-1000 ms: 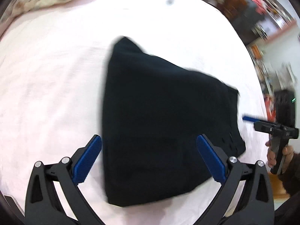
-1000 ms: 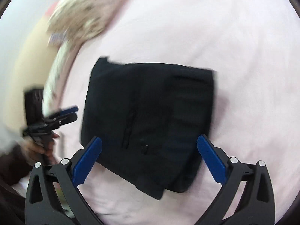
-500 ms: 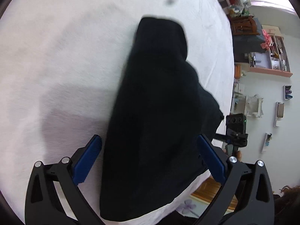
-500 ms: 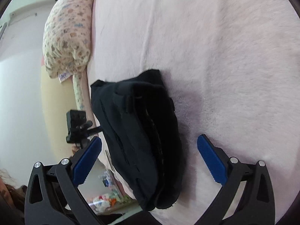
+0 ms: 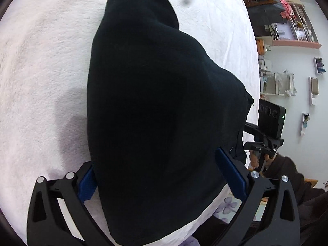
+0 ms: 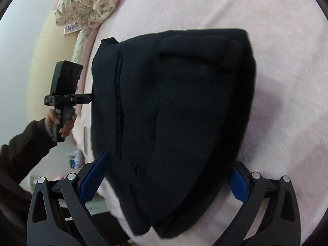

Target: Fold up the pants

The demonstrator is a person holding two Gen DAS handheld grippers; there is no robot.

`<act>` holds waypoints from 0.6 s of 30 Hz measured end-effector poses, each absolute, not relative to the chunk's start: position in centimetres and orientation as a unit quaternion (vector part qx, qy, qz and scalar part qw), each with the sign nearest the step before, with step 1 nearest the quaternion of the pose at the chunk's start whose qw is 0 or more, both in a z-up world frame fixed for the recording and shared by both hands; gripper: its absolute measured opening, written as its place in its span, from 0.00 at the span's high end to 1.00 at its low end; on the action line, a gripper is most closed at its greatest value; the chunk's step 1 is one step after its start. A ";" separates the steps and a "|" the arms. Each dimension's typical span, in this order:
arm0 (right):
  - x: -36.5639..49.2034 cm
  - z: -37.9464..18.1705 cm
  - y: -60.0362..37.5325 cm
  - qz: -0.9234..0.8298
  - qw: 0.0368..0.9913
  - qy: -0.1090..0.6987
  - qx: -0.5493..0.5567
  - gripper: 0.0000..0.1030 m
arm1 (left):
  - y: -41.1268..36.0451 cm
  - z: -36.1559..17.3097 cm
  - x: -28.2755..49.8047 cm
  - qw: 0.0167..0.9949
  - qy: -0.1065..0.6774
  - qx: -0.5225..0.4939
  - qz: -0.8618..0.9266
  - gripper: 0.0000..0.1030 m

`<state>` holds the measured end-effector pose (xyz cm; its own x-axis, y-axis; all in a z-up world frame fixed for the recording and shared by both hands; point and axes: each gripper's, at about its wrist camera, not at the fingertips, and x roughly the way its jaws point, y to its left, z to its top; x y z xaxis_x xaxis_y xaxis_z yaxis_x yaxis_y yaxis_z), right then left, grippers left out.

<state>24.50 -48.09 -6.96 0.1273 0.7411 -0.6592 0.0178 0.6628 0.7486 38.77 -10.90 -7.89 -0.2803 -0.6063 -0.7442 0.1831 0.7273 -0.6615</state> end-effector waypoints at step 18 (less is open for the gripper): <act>24.0 -7.7 -49.7 0.221 0.699 0.567 0.376 0.60 | -12.3 -6.2 37.9 0.630 0.702 -0.148 -0.298 0.65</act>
<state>24.02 -49.71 -7.66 0.2596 0.7345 -0.6270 0.1176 0.6204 0.7754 37.92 -12.27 -6.21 -0.1631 -0.5827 -0.7961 0.1676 0.7789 -0.6044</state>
